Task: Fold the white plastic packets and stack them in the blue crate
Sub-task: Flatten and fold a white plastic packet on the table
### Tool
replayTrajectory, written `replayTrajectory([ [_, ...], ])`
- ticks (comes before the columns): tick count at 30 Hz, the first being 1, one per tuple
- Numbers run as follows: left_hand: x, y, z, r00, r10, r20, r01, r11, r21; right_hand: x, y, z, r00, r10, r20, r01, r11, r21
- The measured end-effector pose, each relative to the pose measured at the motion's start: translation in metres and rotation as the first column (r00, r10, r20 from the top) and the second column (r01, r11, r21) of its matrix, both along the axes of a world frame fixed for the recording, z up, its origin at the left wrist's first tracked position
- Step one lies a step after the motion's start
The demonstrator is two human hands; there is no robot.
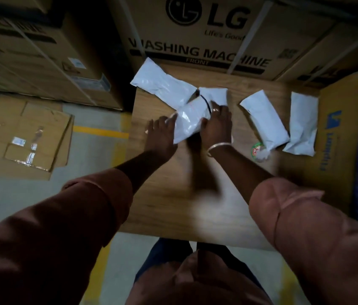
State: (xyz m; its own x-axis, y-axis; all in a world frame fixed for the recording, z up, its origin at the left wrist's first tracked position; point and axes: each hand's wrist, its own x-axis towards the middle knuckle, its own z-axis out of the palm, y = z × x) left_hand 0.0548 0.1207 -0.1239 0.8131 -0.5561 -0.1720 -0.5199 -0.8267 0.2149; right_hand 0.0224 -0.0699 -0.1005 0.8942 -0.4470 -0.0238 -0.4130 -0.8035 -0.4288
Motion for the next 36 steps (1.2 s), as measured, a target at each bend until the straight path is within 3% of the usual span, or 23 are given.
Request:
replayTrajectory([
  [4,-0.067,-0.014,-0.004,0.99,-0.132,-0.046,0.127,0.987,-0.099,-0.094,-0.013,-0.003,0.999,-0.052,0.009,0.053,0.998,-0.027],
  [9,-0.141,-0.04,-0.018,0.957,-0.257,-0.134,0.235,0.959,-0.159,-0.212,-0.038,-0.021,0.962,-0.167,-0.217,0.156,0.985,-0.068],
  [12,-0.167,-0.055,-0.024,0.947,-0.267,-0.178,0.243,0.959,-0.146,-0.245,-0.045,-0.024,0.951,-0.21,-0.226,0.202,0.978,-0.056],
  [15,-0.176,-0.064,-0.025,0.947,-0.283,-0.152,0.258,0.952,-0.166,-0.247,-0.047,-0.019,0.982,-0.155,-0.107,0.148,0.987,-0.064],
  [18,-0.18,-0.068,-0.028,0.969,-0.235,-0.078,0.21,0.946,-0.248,-0.231,-0.042,-0.019,0.994,0.106,0.022,-0.105,0.993,-0.054],
  [21,-0.18,-0.074,-0.034,0.996,-0.071,-0.053,0.058,0.974,-0.218,-0.211,-0.034,-0.03,0.965,0.257,-0.06,-0.258,0.966,-0.021],
  [27,-0.179,-0.079,-0.047,0.999,-0.049,0.004,0.049,0.987,-0.155,-0.203,-0.035,-0.065,0.915,0.35,-0.202,-0.366,0.929,-0.052],
  [36,-0.185,-0.086,-0.057,1.0,-0.013,0.012,0.015,0.974,-0.226,-0.203,-0.029,-0.073,0.929,0.322,-0.183,-0.341,0.936,-0.083],
])
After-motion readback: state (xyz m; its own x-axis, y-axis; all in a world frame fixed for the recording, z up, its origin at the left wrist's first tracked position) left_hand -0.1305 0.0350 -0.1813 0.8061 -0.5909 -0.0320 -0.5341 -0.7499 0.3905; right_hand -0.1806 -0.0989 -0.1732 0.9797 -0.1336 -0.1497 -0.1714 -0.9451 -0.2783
